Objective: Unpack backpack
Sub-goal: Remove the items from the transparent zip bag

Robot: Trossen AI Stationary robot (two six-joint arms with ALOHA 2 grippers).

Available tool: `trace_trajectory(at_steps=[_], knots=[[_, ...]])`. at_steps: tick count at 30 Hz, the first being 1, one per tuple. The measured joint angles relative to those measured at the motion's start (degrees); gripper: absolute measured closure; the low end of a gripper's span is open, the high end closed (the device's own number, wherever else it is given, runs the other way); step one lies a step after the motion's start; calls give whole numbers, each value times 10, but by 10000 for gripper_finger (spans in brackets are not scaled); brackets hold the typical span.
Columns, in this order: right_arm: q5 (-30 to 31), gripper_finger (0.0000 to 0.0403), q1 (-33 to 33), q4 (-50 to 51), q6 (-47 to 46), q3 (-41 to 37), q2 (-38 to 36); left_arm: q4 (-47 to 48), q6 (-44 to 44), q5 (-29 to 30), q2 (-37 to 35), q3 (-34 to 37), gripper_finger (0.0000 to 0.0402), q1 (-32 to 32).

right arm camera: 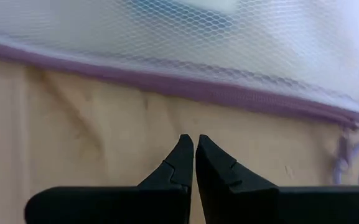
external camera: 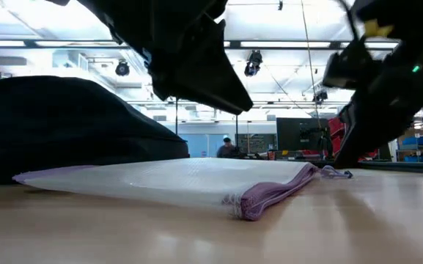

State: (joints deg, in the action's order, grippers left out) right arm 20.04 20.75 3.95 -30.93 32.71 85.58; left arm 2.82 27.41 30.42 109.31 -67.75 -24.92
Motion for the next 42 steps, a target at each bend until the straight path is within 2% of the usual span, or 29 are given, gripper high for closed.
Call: trace_trajectory(at_steps=[5,15,25,28,35,39,42], knots=[[14,403,-25,-36,21,17,56,-1,-4,0,-1,0,299,2],[27,403,-51,-70,139,82,50,2,0,4,-1,0,299,13],[20,403,-62,-81,197,109,52,-28,31,2,-12,-1,294,34],[20,403,-66,-84,204,109,52,-27,33,1,-18,-14,276,35],[21,403,-69,-103,238,109,53,-28,113,-41,-6,-43,181,57],[26,403,-69,-110,245,108,53,14,202,-16,15,-44,131,62],[26,403,-69,-108,243,108,53,55,259,29,20,-42,120,64]])
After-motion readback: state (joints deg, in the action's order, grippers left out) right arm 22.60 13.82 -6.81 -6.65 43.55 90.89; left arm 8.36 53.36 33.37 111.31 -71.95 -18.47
